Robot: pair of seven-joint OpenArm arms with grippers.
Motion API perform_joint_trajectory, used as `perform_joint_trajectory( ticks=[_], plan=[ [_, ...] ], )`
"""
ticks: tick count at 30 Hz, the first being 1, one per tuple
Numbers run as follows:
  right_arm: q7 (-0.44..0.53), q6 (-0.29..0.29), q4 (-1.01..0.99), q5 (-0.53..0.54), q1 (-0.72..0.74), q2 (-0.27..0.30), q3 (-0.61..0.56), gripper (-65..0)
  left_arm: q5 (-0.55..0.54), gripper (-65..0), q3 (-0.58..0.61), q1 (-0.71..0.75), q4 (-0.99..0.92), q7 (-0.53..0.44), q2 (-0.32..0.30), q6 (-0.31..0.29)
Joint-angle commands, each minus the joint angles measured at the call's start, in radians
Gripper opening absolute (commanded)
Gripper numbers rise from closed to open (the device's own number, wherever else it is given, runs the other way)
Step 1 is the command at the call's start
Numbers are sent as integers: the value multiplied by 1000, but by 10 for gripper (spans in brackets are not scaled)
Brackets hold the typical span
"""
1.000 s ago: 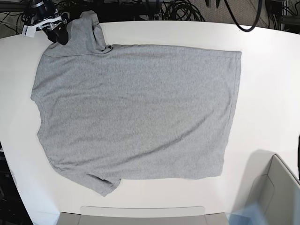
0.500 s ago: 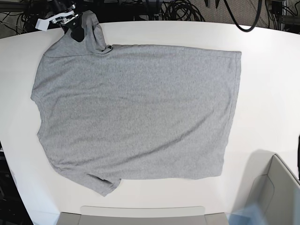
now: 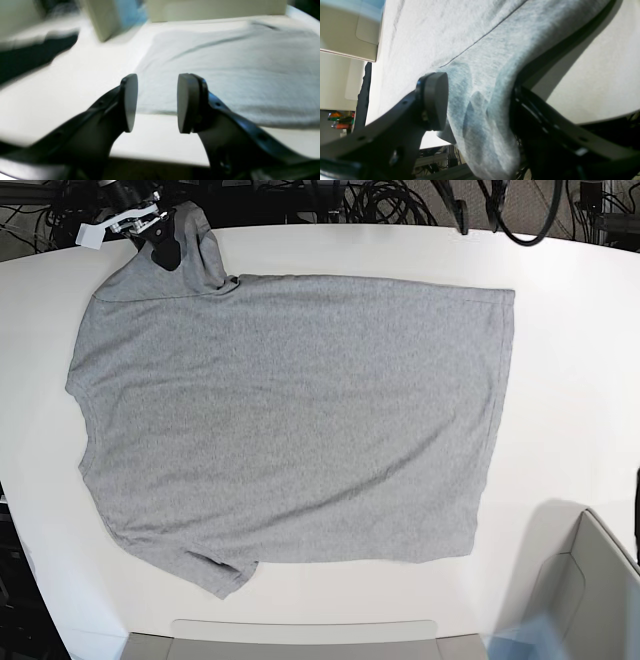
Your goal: Fold the T-shirt properly
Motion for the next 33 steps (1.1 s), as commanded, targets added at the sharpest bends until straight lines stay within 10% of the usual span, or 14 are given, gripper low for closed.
perform_joint_trajectory(
  ticks=[1,8,14,33],
  plan=[
    [-42,-46,-8,5,-17,11,2,-328,-57,-364,11,10,73,39,-42,-3],
    [-42,-45,-10,5,-19,11,2,-328,-572,-363,25,-144,172,524,-295,-3],
    [-42,-42,-10,5,-19,13,2,-328,-841,-363,-56,-256,102,691,-358,3],
    [-42,-45,-8,5,-20,45,2,-328,-928,-363,-248,-493,-148,1132,-337,-3]
  ],
)
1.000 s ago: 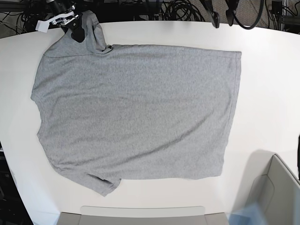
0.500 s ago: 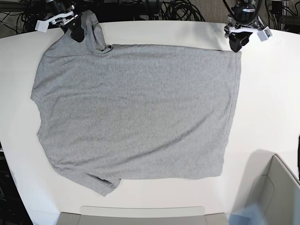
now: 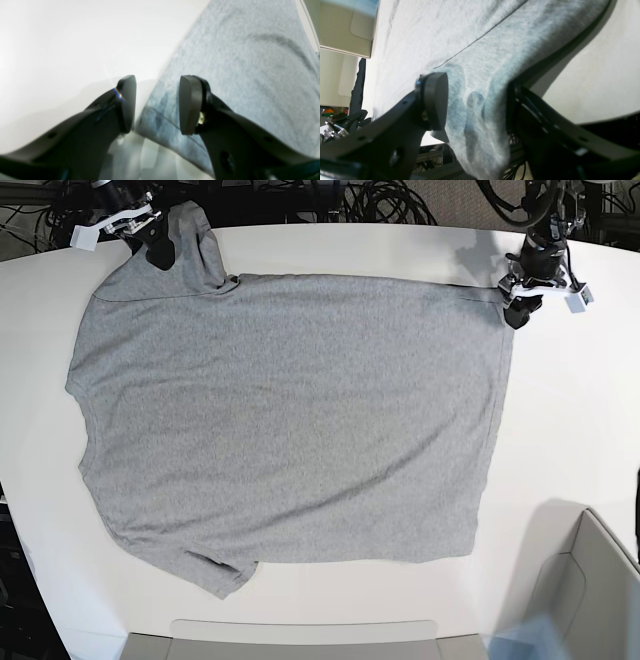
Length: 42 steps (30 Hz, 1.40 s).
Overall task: Fold the T-shirt properly
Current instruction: 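Lower the left gripper to the other shoulder corner and grasp it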
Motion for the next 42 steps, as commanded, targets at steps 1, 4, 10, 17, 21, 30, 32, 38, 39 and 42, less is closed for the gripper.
perform_joint_trajectory(
  ticks=[1,4,10,17,21,30,32,38,39,42],
  plan=[
    [-40,-47,-5,4,-17,9,0,-328,-2,-363,8,17,6,71,11,21],
    [-40,-47,-5,4,-17,9,0,-328,7,-364,14,15,7,137,28,21],
    [-40,-47,1,4,-17,9,0,-328,10,-398,71,15,4,172,23,19],
    [-40,-43,5,3,-17,36,-7,-393,12,-470,129,-22,-2,172,23,19],
    [-40,-44,5,4,-17,54,-2,-581,21,-639,122,-26,-22,174,23,28],
    [-30,-43,94,6,-106,106,13,-650,21,-650,14,55,10,175,25,22],
    [-30,-43,126,4,-144,106,46,-650,21,-650,3,90,35,168,25,21],
    [-32,-39,202,0,-236,100,161,-650,22,-650,2,176,141,166,28,21],
    [-32,-39,213,0,-247,100,175,-650,22,-650,2,184,156,166,28,21],
    [-37,-39,239,0,-266,100,210,-650,22,-650,0,190,202,166,28,21]
  ],
)
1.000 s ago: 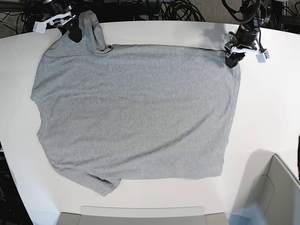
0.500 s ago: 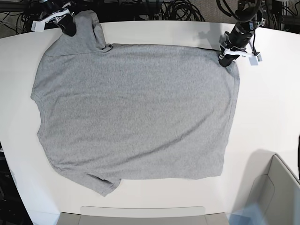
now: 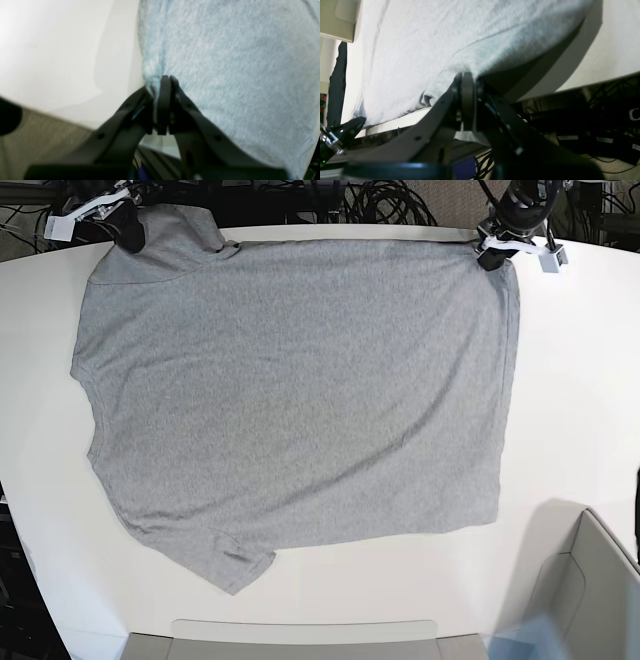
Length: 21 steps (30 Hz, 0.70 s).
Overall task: Fold the T-shirt properly
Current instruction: 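Lower the left gripper to the other shoulder corner and grasp it, then lift both shoulder corners and fold them over toward the hem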
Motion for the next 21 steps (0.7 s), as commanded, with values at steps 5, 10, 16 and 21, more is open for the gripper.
perform_joint_trajectory(
  ticks=[5,10,16,21],
  plan=[
    [19,17,26,1,-10,23,63,-650,-9,-650,-5,-1,83,-8,-5,3],
    [18,15,28,3,-5,69,78,-650,-12,-650,-5,-6,121,-8,-4,5],
    [13,9,26,6,39,92,75,-650,-12,-650,-12,-26,132,-8,16,5],
    [-101,6,34,7,122,74,77,-650,-14,-650,-45,-61,140,23,12,5]
  ],
)
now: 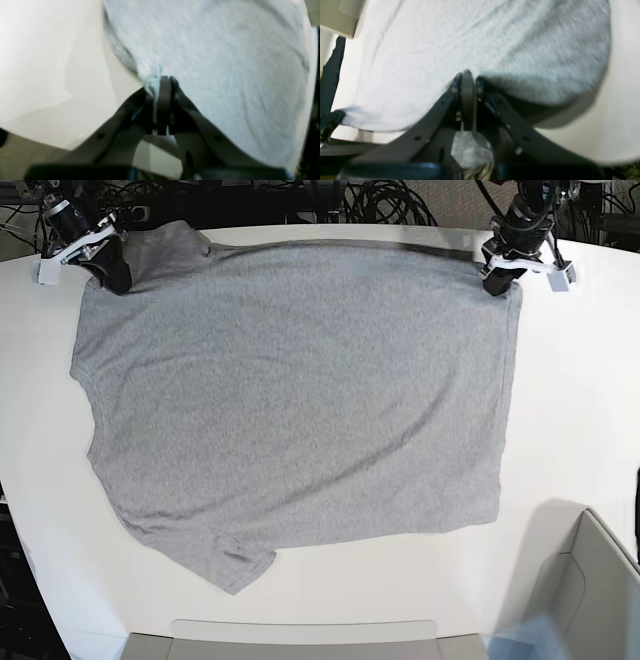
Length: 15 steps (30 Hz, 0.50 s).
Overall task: Fold the T-shirt properly
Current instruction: 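Lift both shoulder corners and fold them over toward the hem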
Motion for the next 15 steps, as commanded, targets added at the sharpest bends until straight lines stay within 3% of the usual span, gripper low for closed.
perform_joint_trajectory(
  ticks=[1,8,12,15],
  plan=[
    [-5,15,21,7,13,-12,10,-650,-10,-650,-23,-2,34,13,-10,-10],
    [-266,18,24,-2,142,-116,162,-650,-10,-650,-141,-115,42,215,-5,-10],
    [-429,24,15,-52,260,-125,210,-650,-2,-650,-154,-201,25,283,10,-10],
    [-545,24,15,-128,361,-155,216,-650,-1,-650,-154,-261,21,298,23,46]
  ],
)
